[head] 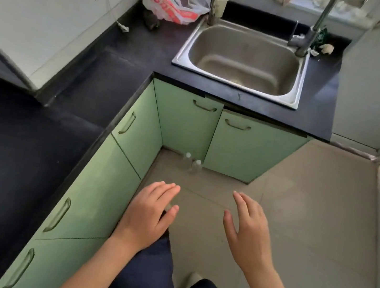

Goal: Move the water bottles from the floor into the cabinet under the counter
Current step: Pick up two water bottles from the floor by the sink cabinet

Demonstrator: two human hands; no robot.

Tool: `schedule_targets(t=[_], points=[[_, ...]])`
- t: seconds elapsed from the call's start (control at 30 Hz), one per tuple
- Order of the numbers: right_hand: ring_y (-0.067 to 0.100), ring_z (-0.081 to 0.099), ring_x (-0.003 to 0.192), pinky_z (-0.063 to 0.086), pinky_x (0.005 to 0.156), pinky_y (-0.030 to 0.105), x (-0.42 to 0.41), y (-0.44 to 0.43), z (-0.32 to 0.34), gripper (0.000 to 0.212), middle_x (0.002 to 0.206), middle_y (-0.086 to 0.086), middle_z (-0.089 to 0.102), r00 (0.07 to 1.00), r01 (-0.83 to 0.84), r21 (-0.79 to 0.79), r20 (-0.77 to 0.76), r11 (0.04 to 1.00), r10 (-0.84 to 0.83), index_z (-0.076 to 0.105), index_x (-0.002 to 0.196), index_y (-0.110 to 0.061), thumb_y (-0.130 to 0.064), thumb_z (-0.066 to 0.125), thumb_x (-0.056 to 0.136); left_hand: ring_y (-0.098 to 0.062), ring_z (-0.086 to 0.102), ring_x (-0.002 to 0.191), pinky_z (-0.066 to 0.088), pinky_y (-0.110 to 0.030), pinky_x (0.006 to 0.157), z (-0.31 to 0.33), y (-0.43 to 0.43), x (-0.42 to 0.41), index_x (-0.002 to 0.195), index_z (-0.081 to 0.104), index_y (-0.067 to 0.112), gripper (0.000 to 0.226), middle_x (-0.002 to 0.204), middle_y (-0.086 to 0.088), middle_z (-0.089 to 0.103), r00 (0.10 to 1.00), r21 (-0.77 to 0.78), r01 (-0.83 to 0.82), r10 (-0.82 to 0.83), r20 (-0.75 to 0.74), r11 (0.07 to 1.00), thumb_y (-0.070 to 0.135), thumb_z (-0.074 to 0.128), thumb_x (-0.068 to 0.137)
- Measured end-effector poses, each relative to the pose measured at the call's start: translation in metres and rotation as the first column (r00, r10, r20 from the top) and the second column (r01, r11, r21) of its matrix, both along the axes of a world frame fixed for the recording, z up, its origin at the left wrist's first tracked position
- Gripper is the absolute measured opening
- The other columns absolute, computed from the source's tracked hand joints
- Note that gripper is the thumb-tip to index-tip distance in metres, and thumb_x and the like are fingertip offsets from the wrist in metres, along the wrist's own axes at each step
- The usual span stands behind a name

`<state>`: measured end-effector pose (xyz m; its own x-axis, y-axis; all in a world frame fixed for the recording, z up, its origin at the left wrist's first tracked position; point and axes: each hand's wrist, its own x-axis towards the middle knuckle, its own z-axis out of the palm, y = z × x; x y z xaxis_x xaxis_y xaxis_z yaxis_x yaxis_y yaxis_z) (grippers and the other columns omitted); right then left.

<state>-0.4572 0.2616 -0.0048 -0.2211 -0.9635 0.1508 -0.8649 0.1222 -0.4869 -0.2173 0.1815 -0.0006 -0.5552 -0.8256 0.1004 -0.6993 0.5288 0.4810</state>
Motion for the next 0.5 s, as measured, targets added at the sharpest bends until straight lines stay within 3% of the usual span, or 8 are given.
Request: schedule_targets(t=[0.33,0.5], points=[[0.029,0.056,0.118,0.042,0.103,0.035,0.015,-0.148,-0.050,0.051,0.126,0.016,0.062,0.986,0.150,0.072,0.058,0.986,-0.155,0.058,0.131,0.002,-0.033,0.047,0.096,-0.024,0.057,0.121,0.046,-0.040,0.104,-0.051,-0.181,-0.002,0.130,0.061,0.009,0.049,0.128,-0.004,0.065,0.996,0.099,0.075,-0.080,0.047,0.992,0.037,0.042,0.095],[0.030,0.056,0.118,0.044,0.103,0.036,0.000,-0.203,-0.119,0.053,0.125,0.017,0.063,0.983,0.157,0.115,0.072,0.981,-0.166,0.055,0.133,0.004,-0.034,0.049,0.096,-0.027,0.056,0.120,0.045,-0.042,0.105,-0.118,-0.248,-0.013,0.131,0.059,0.007,0.051,0.128,-0.007,0.064,0.993,0.164,0.044,-0.061,0.098,0.985,0.039,0.044,0.094]])
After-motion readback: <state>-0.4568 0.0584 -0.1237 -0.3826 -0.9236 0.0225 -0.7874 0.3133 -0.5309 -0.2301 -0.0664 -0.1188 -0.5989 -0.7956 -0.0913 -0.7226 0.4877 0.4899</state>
